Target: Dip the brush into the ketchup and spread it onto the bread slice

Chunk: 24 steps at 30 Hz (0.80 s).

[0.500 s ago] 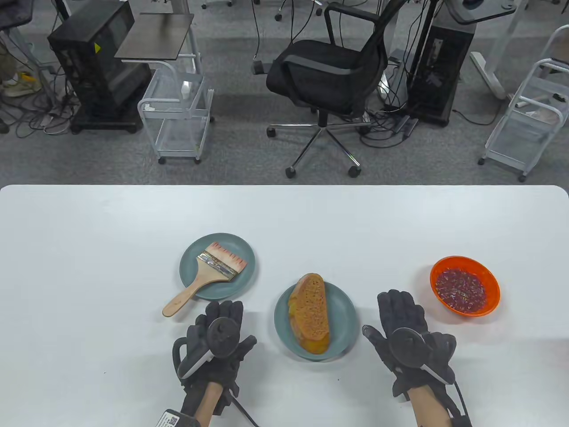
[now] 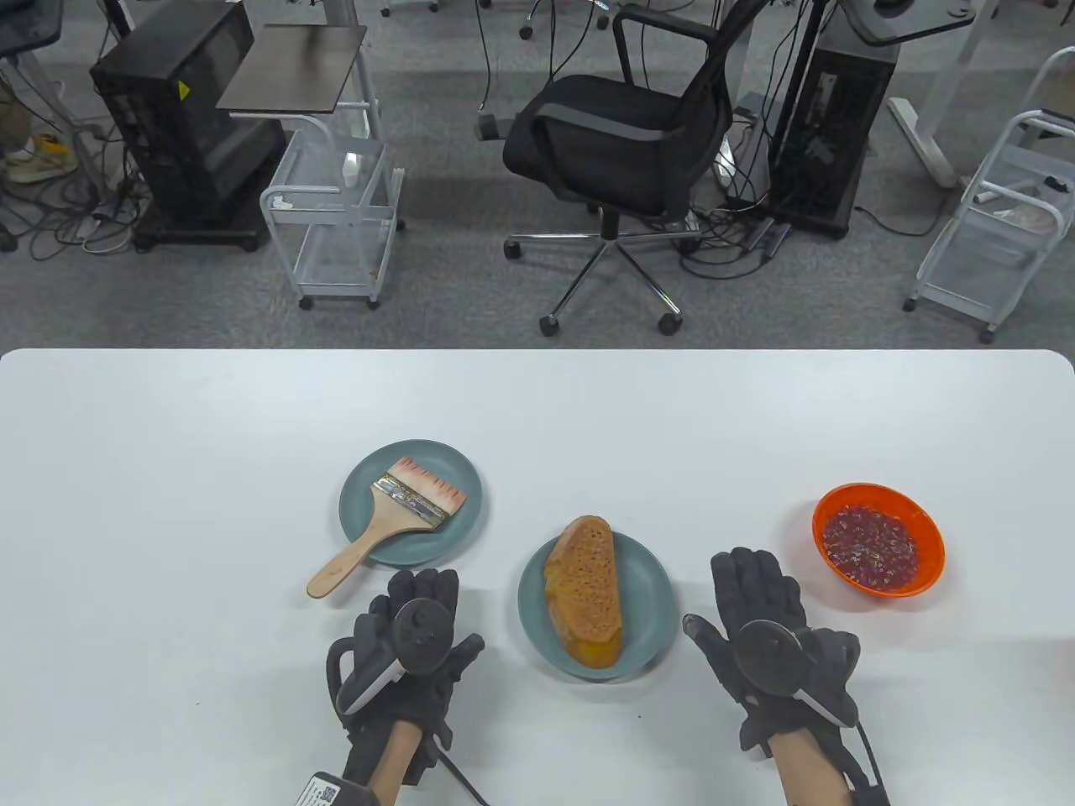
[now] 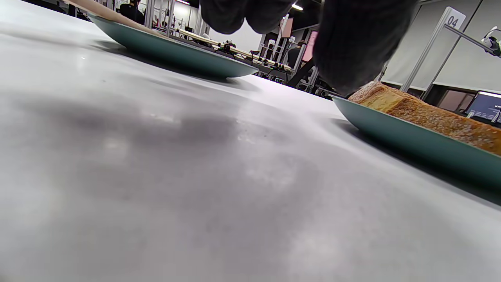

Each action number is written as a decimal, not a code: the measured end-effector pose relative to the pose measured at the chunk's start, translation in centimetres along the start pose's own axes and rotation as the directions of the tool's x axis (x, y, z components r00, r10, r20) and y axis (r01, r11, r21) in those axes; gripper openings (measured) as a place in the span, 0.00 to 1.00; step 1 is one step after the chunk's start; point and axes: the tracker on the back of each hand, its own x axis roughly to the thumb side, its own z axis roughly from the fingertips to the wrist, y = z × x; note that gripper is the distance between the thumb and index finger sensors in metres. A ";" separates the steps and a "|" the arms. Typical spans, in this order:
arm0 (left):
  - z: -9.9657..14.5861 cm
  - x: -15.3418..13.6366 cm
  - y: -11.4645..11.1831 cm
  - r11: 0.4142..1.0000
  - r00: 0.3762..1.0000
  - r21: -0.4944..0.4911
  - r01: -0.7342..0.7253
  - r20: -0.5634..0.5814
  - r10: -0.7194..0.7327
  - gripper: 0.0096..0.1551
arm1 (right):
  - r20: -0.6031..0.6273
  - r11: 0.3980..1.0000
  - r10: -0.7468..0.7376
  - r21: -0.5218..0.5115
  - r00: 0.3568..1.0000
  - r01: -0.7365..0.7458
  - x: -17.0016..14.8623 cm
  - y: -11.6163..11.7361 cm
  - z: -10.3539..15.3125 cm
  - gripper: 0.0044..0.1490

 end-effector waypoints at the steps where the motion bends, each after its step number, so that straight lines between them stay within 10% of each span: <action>1: 0.0 0.0 0.0 1.000 1.000 0.001 0.000 -0.001 0.000 0.47 | 0.000 1.000 0.000 0.002 1.000 0.000 0.0 0.0 0.0 0.49; 15: 0.6 -1.0 2.0 0.994 0.997 0.080 -0.078 0.001 0.078 0.46 | -0.002 0.999 -0.049 -0.023 0.999 0.049 -0.2 -0.4 0.0 0.49; 24: 1.7 -10.3 4.5 0.926 0.913 0.253 -0.279 -0.230 0.338 0.45 | -0.018 0.997 -0.073 -0.025 0.997 0.073 -0.9 -0.5 0.1 0.49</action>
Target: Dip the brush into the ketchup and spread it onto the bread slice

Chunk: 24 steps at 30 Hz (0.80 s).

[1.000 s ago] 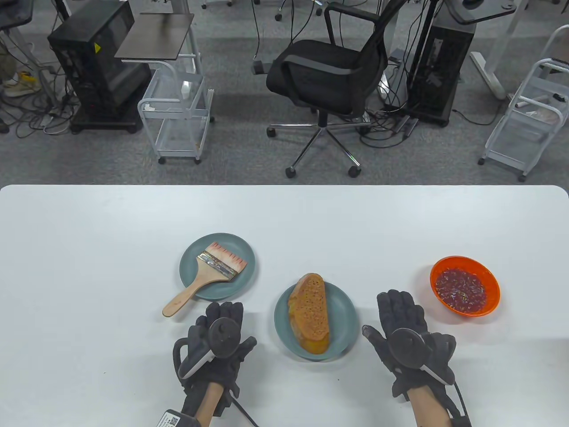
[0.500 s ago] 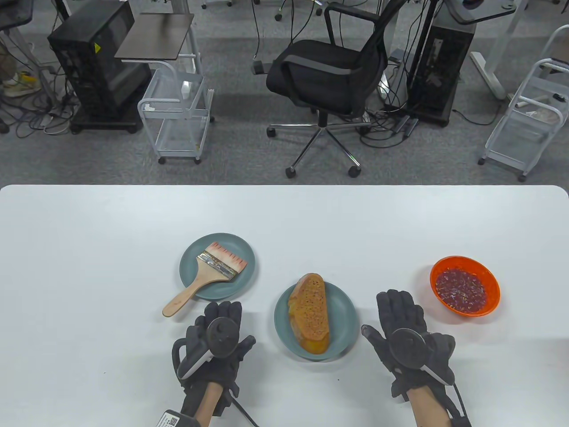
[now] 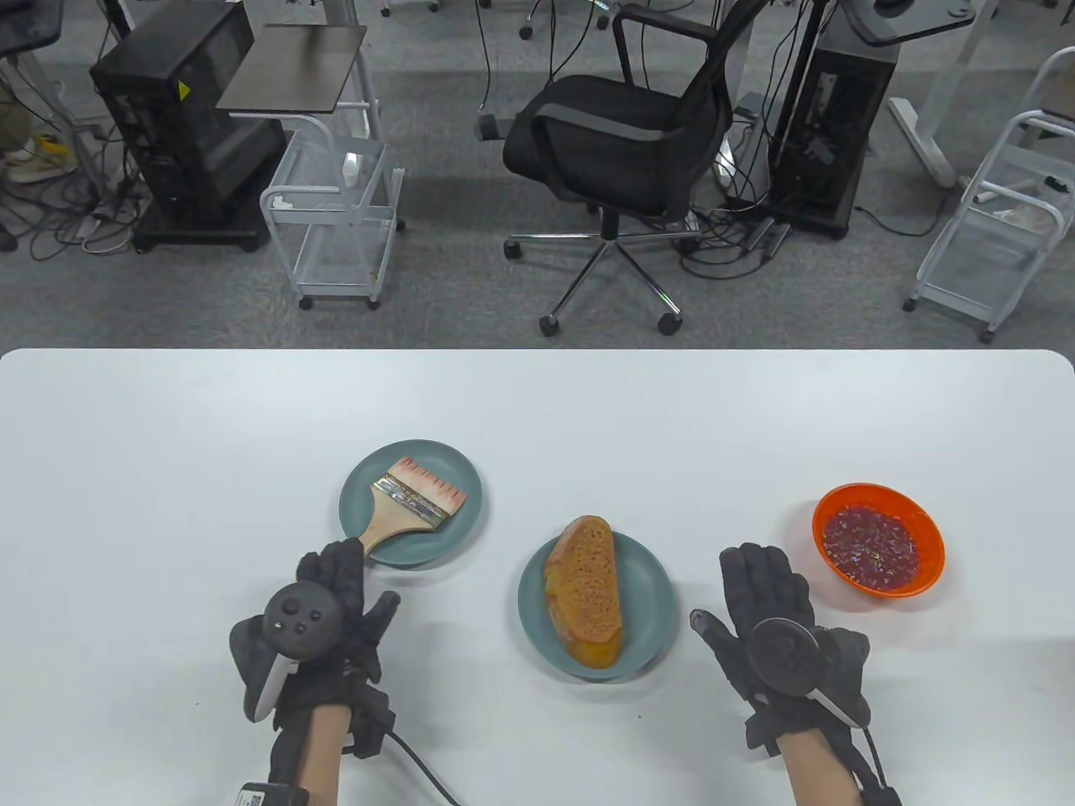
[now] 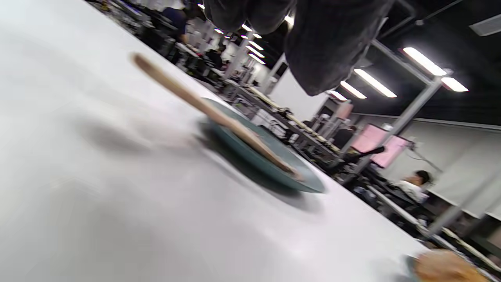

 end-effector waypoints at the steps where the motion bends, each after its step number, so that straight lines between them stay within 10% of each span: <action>1: -0.4 -1.2 0.0 1.000 1.000 -0.002 0.008 -0.023 -0.008 0.46 | -0.004 1.000 -0.007 0.002 1.000 0.007 0.0 0.1 0.0 0.49; 24: -2.8 -2.1 -1.6 0.970 0.980 -0.146 0.193 -0.020 -0.198 0.38 | 0.002 0.996 -0.052 0.072 0.999 0.052 0.9 0.9 -0.4 0.48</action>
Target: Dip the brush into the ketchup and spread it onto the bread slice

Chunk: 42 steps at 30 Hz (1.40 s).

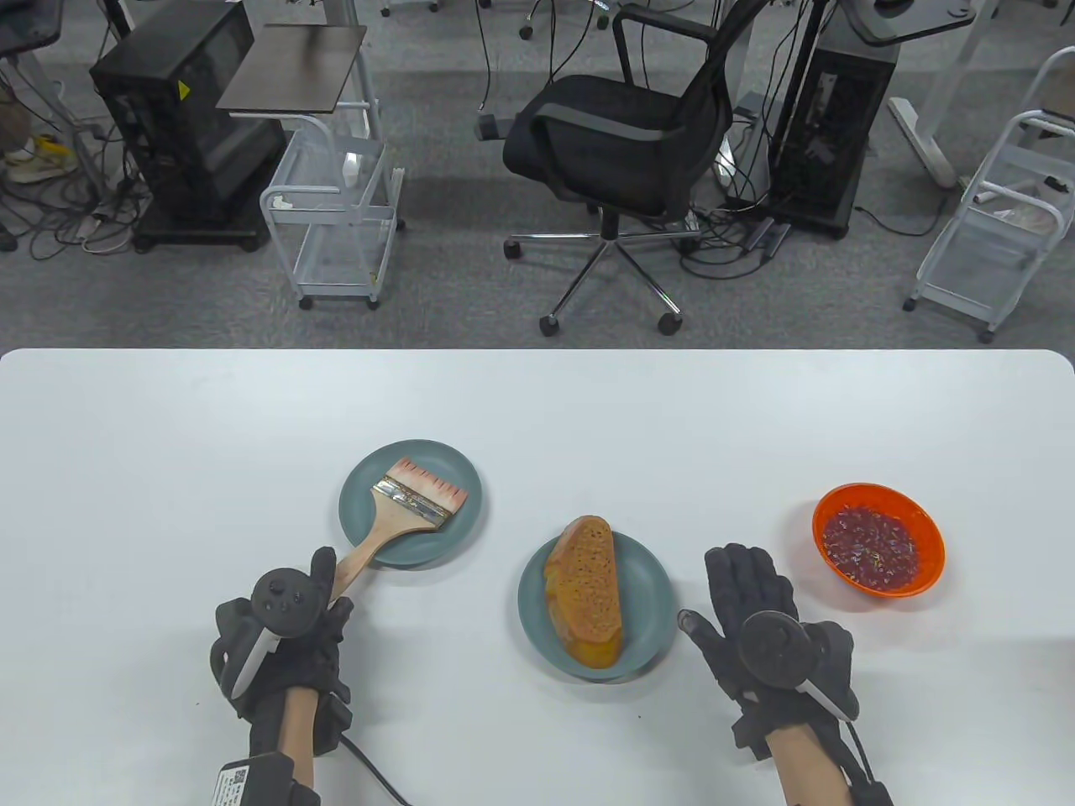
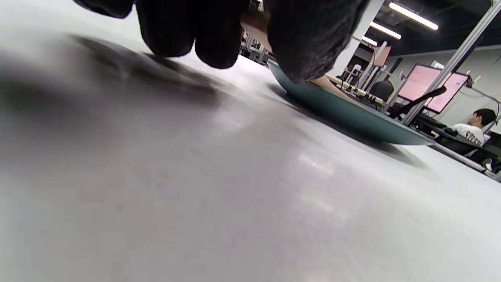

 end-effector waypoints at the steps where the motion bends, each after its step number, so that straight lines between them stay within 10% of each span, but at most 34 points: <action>1: -0.1 0.1 -0.1 1.000 1.000 -0.010 0.006 -0.001 -0.006 0.36 | 0.001 1.000 -0.001 0.004 1.000 0.001 0.0 0.0 0.0 0.48; 17: 1.7 1.5 2.3 0.960 0.964 0.218 -0.175 0.234 0.123 0.30 | -0.009 1.000 -0.008 0.019 1.000 0.008 -0.1 0.2 -0.2 0.47; 28: 6.6 4.9 5.8 0.779 0.891 0.539 -0.320 0.450 0.054 0.29 | 0.016 0.998 -0.055 -0.022 0.998 0.056 0.6 -0.8 0.1 0.47; 42: 13.8 16.4 3.2 0.771 0.623 0.532 -0.350 0.747 -0.233 0.29 | 0.335 0.993 0.044 -0.119 0.941 -0.004 14.8 -3.6 -0.9 0.44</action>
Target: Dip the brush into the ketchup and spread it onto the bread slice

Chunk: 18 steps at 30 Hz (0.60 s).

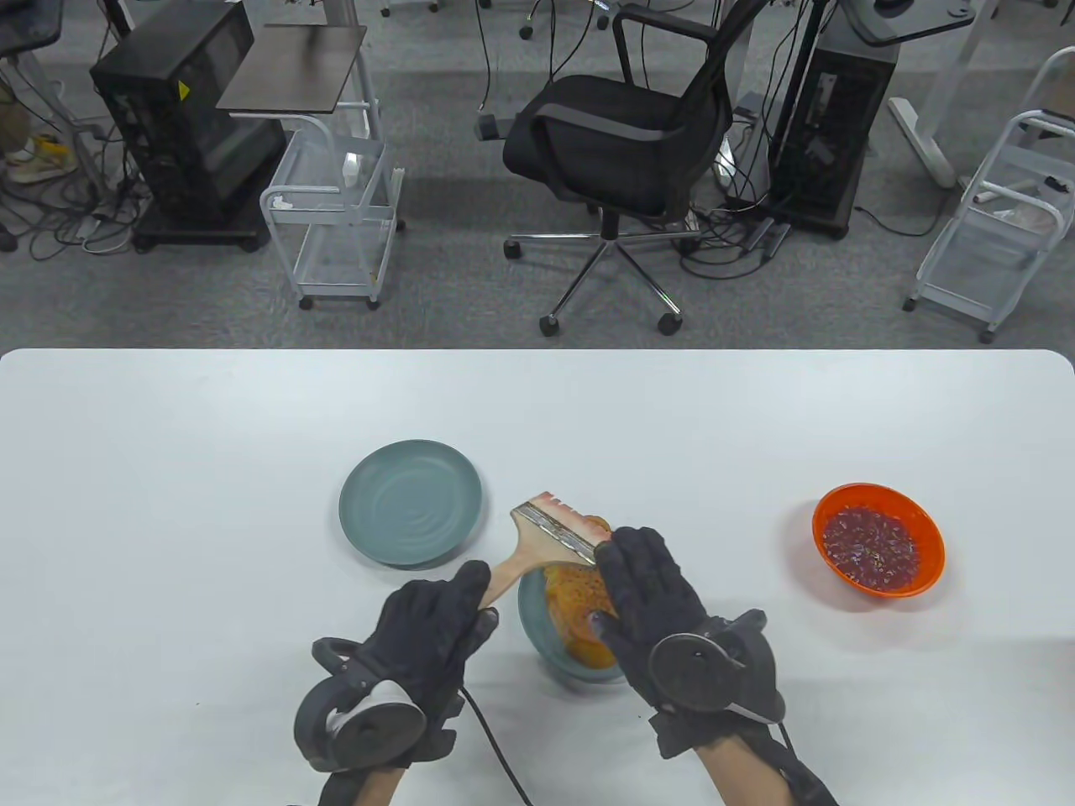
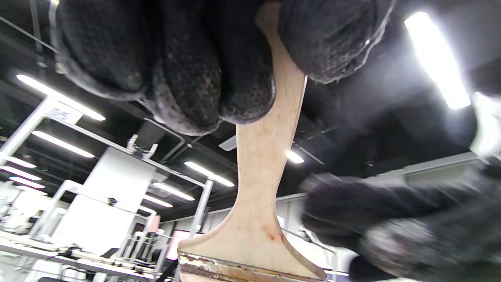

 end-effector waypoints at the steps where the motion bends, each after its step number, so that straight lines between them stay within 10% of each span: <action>1: -0.1 0.6 -0.2 1.000 1.000 -0.006 0.000 0.020 0.000 0.29 | 0.003 0.999 0.037 -0.004 0.999 -0.037 0.5 0.1 -0.2 0.44; 6: -0.2 3.1 -1.0 1.000 0.997 -0.019 -0.011 0.079 0.013 0.29 | 0.015 0.935 0.348 -0.083 0.937 -0.346 2.7 0.3 -1.1 0.35; 18: 0.6 -1.1 -2.9 0.966 0.984 -0.248 -0.075 -0.173 0.032 0.41 | -0.111 0.932 0.292 -0.192 0.950 -0.308 -3.8 -6.3 -1.7 0.29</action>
